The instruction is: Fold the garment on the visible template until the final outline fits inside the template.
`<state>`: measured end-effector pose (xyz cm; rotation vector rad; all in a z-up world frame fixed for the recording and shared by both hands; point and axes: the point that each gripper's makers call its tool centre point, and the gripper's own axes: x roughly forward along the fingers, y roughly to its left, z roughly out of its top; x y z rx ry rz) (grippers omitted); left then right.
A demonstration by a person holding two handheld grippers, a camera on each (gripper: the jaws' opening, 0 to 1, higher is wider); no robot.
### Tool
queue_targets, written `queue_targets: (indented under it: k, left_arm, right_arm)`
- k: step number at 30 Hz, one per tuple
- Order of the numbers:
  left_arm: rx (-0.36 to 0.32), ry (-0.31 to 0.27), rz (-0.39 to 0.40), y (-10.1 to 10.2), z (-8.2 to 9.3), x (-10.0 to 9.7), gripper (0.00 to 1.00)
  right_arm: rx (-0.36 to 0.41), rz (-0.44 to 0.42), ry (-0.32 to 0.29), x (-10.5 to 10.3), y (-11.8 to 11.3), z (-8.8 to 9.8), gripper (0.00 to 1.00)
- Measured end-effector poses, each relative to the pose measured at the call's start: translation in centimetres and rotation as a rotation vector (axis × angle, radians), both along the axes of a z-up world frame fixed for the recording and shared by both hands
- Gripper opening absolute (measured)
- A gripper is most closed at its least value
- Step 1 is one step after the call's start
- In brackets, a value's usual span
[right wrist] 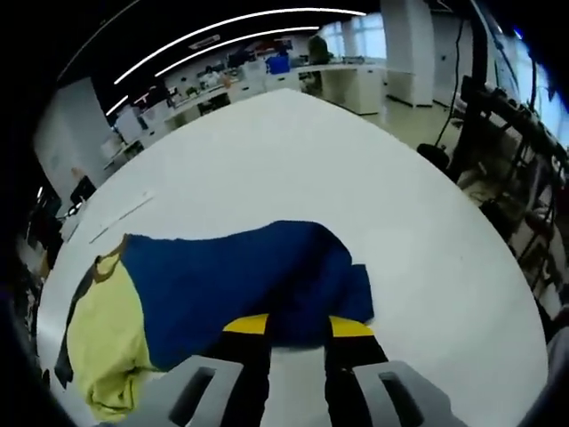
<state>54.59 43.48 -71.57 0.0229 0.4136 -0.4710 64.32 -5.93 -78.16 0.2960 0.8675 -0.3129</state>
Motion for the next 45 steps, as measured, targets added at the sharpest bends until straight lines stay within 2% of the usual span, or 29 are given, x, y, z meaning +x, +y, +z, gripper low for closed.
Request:
queue_targets:
  k: [3, 11, 13, 19, 23, 25, 30, 33, 40, 45]
  left_arm:
    - [0.005, -0.001, -0.006, -0.1, 0.1, 0.0, 0.94]
    - [0.012, -0.008, -0.008, -0.1, 0.3, -0.1, 0.93]
    - [0.012, -0.008, -0.006, -0.1, 0.3, -0.1, 0.93]
    - [0.018, -0.006, -0.007, -0.1, 0.3, -0.1, 0.92]
    - [0.012, -0.015, -0.010, -0.3, 0.7, -0.1, 0.92]
    - [0.008, -0.022, -0.012, -0.4, 0.9, 0.0, 0.93]
    - [0.009, -0.023, -0.014, -0.4, 1.0, 0.0, 0.93]
    - [0.011, -0.019, -0.018, -0.5, 0.9, -0.1, 0.93]
    - [0.014, -0.019, -0.027, -0.5, 0.8, -0.1, 0.93]
    - [0.011, -0.013, -0.027, -0.6, 0.8, -0.1, 0.93]
  right_arm:
    - [-0.101, 0.049, 0.040, -0.4, -0.5, -0.1, 0.08]
    - [-0.128, 0.054, 0.033, -0.7, -0.6, 0.0, 0.00]
    - [-0.155, 0.078, 0.032, -1.4, -0.4, 0.3, 0.00]
    - [-0.153, 0.123, 0.031, -2.1, 0.2, 0.9, 0.00]
    - [-0.152, 0.181, 0.014, -2.5, 0.3, 1.3, 0.00]
    - [-0.177, 0.222, 0.013, -2.7, 0.0, 1.7, 0.00]
    - [-0.201, 0.328, -0.003, -3.2, 0.0, 3.2, 0.00]
    - [-0.212, 0.360, -0.002, -2.5, -1.3, 3.6, 0.00]
    - [-0.231, 0.433, -0.004, -3.2, -1.9, 5.2, 0.00]
    - [-0.257, 0.472, 0.017, -3.5, -2.6, 5.6, 0.00]
